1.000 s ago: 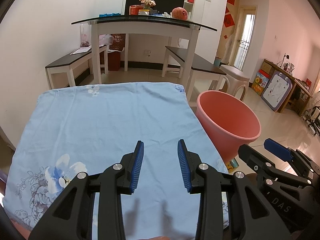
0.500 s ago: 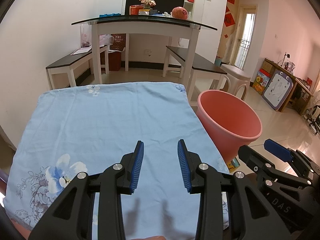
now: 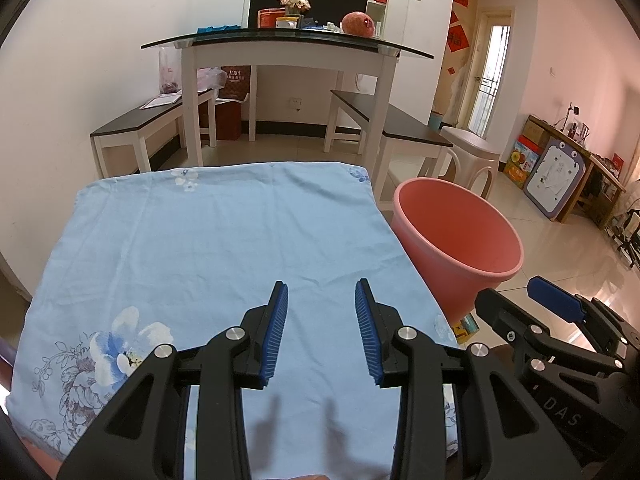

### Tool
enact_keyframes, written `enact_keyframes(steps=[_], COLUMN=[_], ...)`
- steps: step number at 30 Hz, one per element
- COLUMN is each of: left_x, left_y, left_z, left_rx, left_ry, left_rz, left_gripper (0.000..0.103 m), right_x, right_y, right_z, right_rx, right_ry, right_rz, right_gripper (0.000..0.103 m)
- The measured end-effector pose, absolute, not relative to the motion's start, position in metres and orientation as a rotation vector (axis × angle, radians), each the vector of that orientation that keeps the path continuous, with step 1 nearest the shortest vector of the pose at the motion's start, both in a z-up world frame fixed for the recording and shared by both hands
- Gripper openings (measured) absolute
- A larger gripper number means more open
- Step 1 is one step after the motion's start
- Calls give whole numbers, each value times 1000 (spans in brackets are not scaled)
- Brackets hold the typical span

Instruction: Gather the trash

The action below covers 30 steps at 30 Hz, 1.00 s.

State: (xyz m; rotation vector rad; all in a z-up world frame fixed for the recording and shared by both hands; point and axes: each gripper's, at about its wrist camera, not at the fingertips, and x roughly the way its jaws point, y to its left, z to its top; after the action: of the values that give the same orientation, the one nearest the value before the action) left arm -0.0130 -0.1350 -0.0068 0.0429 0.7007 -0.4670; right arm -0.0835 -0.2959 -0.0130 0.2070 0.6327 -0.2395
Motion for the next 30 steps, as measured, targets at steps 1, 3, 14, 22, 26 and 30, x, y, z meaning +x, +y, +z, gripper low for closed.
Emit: enact_keyframes(steps=[1,3,14,22,26,30], left_x=[-13,-14,-13,-13,-13,-13], left_y=[-135,-135,-134,-136,-136,-136], left_z=[-7,-8,-10,-9,-9,-9], left_rx=[43,44,51,52,53,52], left_ry=[702,702,708,709,708,711], left_rz=[-467,-467,-468,-468,-468,-468], left_gripper=[35,35,35,35,36,35], right_x=[-84,-84,-83,-83,-83,-83], right_y=[-296,-296,-296,-296,-297,-297], right_z=[-13,-13,-13,-13,-12,-12], right_rx=[207,206,208,207,208,207], right_ry=[632,633,633,634,633,634], right_rz=[-240,-239,-240,-240,-240,-240], right_gripper=[70,70,70,70,70,70])
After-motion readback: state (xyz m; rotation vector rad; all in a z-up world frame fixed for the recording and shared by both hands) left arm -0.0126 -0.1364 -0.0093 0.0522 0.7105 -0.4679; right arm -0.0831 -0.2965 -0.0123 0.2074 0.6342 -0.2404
